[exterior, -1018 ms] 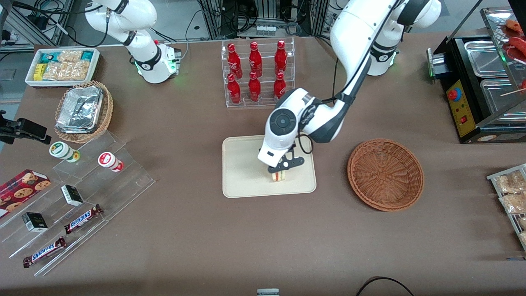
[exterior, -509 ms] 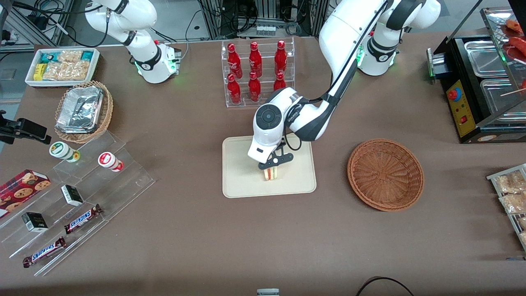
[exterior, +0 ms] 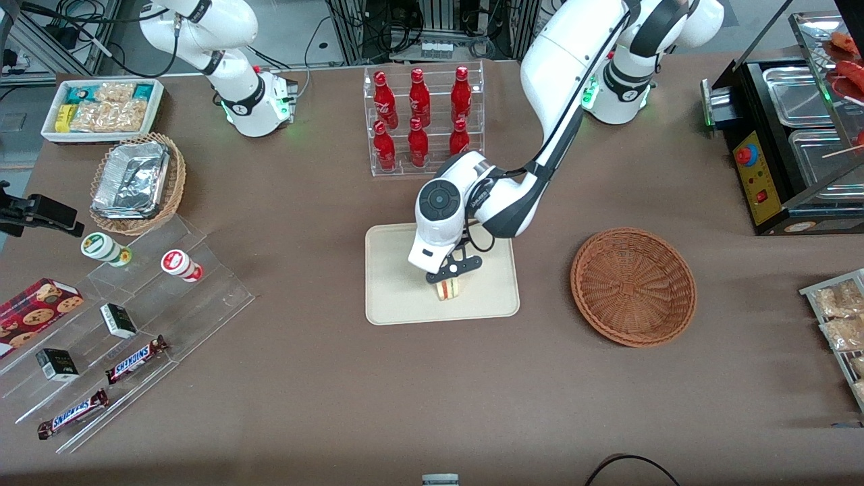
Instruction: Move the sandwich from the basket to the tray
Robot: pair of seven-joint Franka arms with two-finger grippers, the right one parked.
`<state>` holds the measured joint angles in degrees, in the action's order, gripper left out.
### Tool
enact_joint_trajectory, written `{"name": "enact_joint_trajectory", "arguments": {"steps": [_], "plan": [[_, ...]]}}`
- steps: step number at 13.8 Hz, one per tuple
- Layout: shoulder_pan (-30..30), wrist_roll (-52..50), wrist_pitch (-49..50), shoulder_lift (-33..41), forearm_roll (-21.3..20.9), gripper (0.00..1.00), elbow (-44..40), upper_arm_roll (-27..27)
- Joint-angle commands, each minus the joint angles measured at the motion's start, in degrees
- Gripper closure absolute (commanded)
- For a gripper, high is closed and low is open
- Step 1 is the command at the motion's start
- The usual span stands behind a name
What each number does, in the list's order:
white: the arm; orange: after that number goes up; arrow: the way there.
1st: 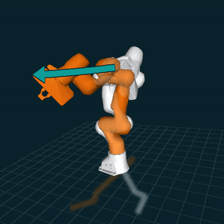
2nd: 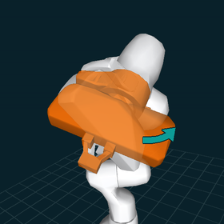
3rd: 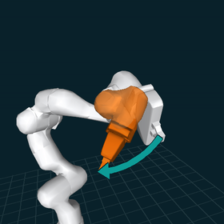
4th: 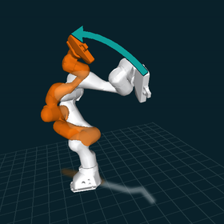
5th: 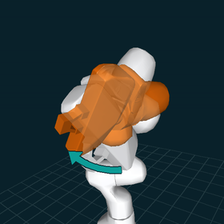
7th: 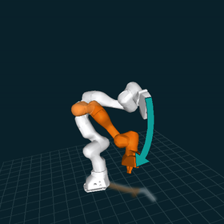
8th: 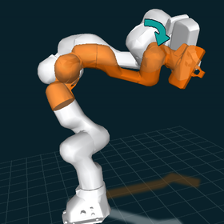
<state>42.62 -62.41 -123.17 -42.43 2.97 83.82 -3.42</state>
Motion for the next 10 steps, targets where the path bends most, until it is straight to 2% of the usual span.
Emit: {"name": "enact_joint_trajectory", "arguments": {"steps": [1, 7, 10], "plan": [[0.88, -1.83, 0.3, -0.37, -0.77, 0.0, -2.95, 0.88], [0.01, 0.53, 8.72, 4.89, -1.21, 0.0, -7.09, 1.05], [-3.67, 8.62, 14.77, 8.23, -1.3, 0.0, -6.74, 1.14]]}}
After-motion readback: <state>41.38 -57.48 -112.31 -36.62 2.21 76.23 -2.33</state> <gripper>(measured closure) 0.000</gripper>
